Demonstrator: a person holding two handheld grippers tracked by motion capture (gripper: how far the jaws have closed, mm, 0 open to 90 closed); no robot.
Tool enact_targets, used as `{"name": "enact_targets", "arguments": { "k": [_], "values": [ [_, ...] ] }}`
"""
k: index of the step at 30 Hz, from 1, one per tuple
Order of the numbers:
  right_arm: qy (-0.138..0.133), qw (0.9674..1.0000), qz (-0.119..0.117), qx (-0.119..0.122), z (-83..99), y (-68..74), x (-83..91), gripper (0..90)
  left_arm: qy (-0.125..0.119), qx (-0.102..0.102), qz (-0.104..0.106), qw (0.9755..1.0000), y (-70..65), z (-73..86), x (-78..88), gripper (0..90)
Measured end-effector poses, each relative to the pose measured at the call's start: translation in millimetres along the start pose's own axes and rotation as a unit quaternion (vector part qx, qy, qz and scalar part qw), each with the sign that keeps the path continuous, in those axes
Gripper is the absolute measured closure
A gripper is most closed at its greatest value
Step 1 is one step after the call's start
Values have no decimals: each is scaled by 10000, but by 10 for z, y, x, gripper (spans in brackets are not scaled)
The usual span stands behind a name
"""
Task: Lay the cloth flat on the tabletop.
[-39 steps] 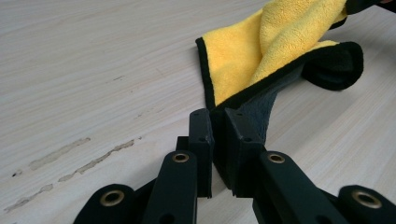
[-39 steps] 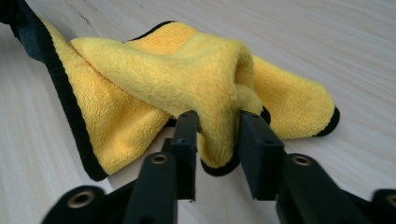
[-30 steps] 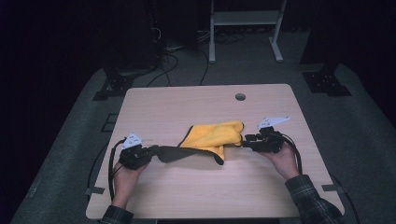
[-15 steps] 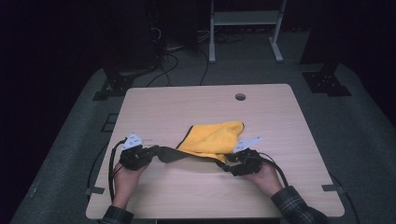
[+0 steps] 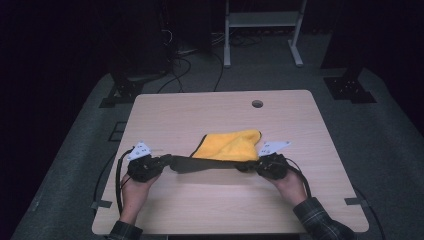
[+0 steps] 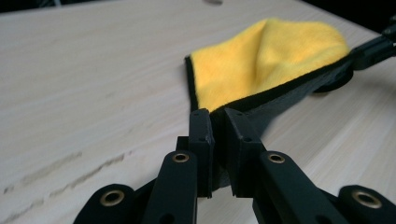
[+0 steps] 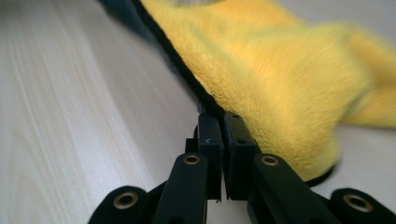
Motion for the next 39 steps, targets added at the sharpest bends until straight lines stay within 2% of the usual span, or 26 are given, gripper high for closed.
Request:
{"name": "enact_targets", "arguments": {
  "k": [5,11,15,18,20,23,27,30,35,39],
  "values": [
    [-523,9985,127,76,-214,-48,360,871,-457,-202,60,9987,-120,-239,138,817],
    [-1023,9945,105,208,-464,-62,722,871,-863,-387,99,9955,-211,-499,287,817],
    [-1134,9932,-20,251,-613,-86,891,866,-992,-467,106,9939,-241,-596,345,817],
    [-1057,9942,-9,184,-640,-156,831,865,-943,-403,88,9947,-191,-586,298,817],
    [-921,9957,84,100,-619,-247,689,865,-891,-299,92,9955,-141,-563,221,817],
    [-800,9966,102,-190,-553,-399,476,852,-790,-178,91,9967,-78,-526,99,817],
    [-542,9975,200,-407,-419,-524,232,738,-549,-128,-21,9984,-6,-444,-43,817],
    [-468,9974,303,-449,-327,-555,190,669,-412,29,-170,9990,100,-348,-76,816],
    [-425,9973,260,-545,-224,-607,196,628,-225,208,-407,9987,262,-223,-59,815],
    [-87,9984,134,-548,-141,-605,62,578,-145,286,-567,9979,330,-161,-55,794]
  ]
}}
Point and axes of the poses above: each handheld gripper's, and its own axes: x roughly backward along the jaws, z roughly out of its underside, y roughly to its left, the point moved 2 cm from there along -x, roughly forward along the jaws, and after that the axes turned 1 degree about -x, right-handed, at the moved point
